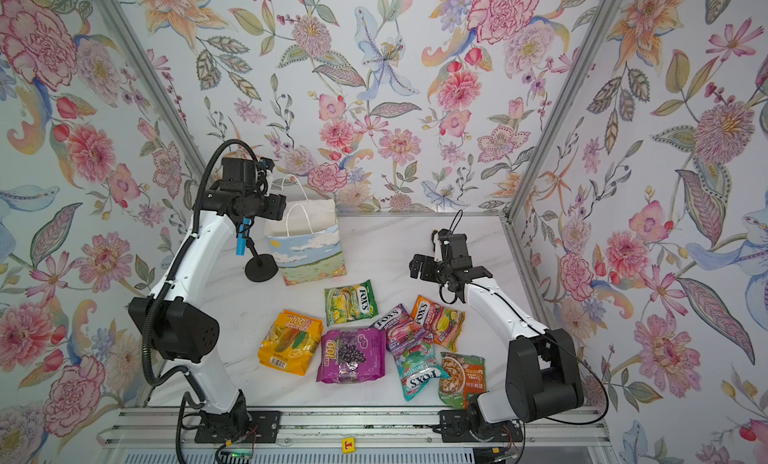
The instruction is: Place the snacks into the paper bag
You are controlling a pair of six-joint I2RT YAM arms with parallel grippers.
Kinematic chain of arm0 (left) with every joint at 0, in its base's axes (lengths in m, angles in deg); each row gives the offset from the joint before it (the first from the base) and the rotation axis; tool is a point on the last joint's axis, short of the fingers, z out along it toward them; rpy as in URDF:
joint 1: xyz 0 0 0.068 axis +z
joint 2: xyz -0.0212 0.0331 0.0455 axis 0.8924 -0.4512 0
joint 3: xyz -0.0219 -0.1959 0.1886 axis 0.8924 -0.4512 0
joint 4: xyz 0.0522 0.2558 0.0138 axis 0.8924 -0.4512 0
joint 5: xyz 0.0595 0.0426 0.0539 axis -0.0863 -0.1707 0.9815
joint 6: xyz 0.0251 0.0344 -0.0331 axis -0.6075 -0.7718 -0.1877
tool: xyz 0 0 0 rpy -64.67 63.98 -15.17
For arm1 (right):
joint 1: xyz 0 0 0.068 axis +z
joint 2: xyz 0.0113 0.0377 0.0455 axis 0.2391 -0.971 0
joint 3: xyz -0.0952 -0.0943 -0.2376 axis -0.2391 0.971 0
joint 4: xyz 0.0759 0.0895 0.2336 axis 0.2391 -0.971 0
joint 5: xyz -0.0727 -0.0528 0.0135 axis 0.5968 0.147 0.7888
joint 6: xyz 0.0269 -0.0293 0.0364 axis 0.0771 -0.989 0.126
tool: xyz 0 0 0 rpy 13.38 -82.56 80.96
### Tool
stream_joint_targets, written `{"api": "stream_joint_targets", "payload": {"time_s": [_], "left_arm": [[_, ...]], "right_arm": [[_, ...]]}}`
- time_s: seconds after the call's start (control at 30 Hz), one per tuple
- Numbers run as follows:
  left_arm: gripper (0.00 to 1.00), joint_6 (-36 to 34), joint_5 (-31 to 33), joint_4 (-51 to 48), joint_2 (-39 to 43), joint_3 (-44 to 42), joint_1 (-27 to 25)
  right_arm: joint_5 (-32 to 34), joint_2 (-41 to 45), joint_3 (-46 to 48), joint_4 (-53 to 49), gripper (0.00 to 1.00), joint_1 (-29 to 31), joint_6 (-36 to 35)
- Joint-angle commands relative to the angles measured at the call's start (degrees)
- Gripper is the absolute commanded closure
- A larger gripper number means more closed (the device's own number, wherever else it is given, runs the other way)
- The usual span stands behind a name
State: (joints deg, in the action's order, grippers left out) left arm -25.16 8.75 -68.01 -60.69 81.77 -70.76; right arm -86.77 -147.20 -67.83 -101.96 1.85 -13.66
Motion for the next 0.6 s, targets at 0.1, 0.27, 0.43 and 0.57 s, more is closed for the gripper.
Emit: {"api": "stream_joint_targets", "payload": {"time_s": [0.1, 0.27, 0.43, 0.57], "left_arm": [[0.24, -5.0, -1.9, -7.1, -5.6, 10.3, 1.4], [0.22, -6.7, -2.9, -10.8, -9.7, 16.3, 2.1], [0.21, -7.9, -3.8, -12.3, -12.0, 17.8, 2.1], [0.2, -10.0, -3.9, -12.5, -12.8, 18.0, 2.3]], "right_arm": [[-0.4, 1.3, -1.0, -1.4, 0.01, 0.2, 0.7], [-0.8, 1.3, -1.5, -2.1, 0.01, 0.3, 0.7], [-0.8, 1.4, -1.9, -3.0, 0.01, 0.4, 1.0], [-0.9, 1.6, -1.7, -3.1, 0.01, 0.7, 1.8]]}}
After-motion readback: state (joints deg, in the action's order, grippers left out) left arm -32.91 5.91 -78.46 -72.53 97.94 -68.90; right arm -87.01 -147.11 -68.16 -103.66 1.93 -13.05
